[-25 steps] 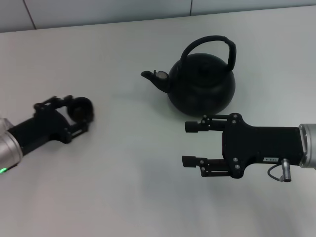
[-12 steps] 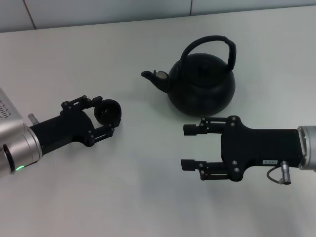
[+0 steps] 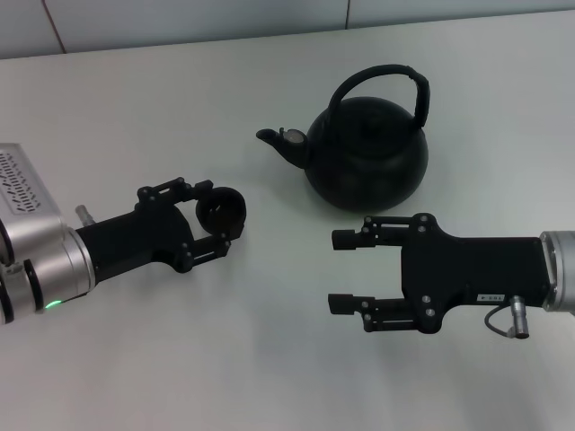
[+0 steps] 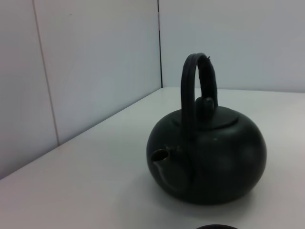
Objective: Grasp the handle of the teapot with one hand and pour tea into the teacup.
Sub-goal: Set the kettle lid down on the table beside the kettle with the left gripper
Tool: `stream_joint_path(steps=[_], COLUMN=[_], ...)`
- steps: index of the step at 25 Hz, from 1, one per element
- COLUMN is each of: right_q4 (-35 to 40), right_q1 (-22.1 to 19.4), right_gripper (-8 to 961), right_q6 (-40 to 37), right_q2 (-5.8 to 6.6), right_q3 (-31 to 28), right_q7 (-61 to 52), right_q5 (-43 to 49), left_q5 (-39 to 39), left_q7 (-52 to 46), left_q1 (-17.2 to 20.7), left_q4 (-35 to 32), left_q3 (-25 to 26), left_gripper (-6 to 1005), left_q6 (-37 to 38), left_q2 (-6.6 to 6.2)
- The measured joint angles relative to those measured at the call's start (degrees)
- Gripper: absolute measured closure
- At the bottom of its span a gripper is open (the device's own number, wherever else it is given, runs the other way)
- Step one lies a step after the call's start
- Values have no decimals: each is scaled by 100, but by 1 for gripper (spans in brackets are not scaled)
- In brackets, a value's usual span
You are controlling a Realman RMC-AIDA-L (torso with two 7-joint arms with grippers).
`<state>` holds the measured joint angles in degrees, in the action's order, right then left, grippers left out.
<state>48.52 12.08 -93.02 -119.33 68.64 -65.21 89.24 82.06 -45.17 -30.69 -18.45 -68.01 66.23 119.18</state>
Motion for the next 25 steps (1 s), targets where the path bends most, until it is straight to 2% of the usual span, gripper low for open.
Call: stream_joint_path(steps=[8,25], right_q4=[-3,12], right_q1=[5,-2], right_gripper=[260,260], right_q6=[-7,-67], right_q2=[1,7], right_q3=[54,52], right_q7=[0,0], right_q5=[0,-3], left_q5=[-485,-525], left_q7=[52,61], left_q1=[-25,22], left_q4=[-26,-9], left_q3=[-604,-643], left_gripper=[310,310], left_q6=[-200,-454], left_q2=[0,0])
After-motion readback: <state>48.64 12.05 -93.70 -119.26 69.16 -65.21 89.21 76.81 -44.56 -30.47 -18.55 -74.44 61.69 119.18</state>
